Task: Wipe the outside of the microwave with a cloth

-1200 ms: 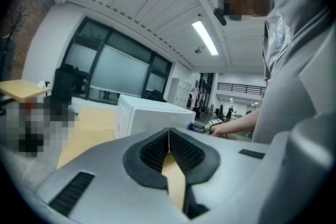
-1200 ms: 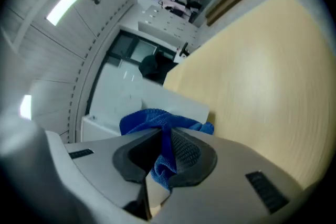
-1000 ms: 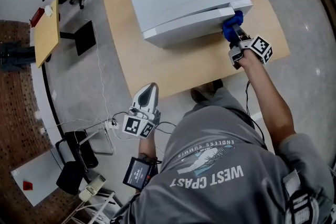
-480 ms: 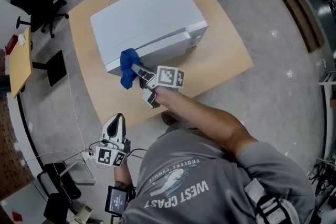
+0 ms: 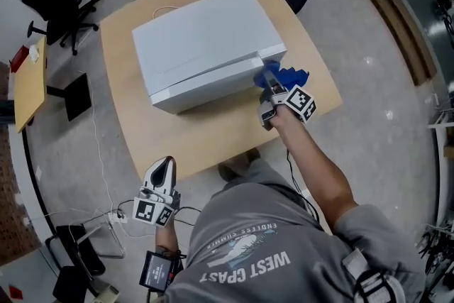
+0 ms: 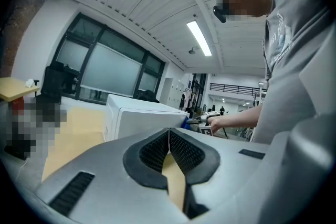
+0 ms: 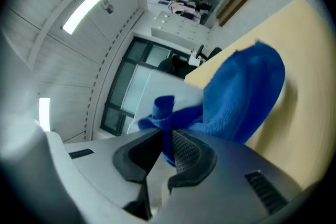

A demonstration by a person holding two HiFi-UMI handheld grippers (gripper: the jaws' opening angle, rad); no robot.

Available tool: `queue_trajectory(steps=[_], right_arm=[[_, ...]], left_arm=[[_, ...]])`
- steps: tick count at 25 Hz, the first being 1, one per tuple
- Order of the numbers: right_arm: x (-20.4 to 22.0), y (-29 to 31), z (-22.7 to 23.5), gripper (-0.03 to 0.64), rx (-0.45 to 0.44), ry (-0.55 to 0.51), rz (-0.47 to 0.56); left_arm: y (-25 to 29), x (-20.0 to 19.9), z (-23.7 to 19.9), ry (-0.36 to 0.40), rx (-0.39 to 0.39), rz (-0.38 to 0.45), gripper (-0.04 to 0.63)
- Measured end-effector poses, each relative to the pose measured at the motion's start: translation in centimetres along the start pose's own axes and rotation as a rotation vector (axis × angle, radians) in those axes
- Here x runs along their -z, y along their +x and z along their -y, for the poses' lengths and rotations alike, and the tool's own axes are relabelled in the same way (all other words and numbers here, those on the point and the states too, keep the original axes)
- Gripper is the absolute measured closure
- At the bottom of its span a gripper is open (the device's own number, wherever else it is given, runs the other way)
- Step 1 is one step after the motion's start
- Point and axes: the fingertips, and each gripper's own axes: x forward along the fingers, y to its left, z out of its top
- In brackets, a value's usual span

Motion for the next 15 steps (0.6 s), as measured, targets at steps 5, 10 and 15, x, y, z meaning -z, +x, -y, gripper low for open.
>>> queue_trajectory(steps=[5,10,15], right_arm=[[0.4,0.5,-0.9,0.563,-0.012,0.092,-0.012],[-10.4,-2.9,2.5,0.563,-0.018,-0.071,0.087],[-7.0,1.5,3.4,0.561,-0.081,-0.094,-0.192]], left_arm=[[3.7,-2.7,2.2,0.033,0.026,0.004,0.572],[7.2,0.4,4.8,0.01,0.086,0.008,0.572],[9.5,0.2,3.1,0.031,0.108,-0.03,0.571]])
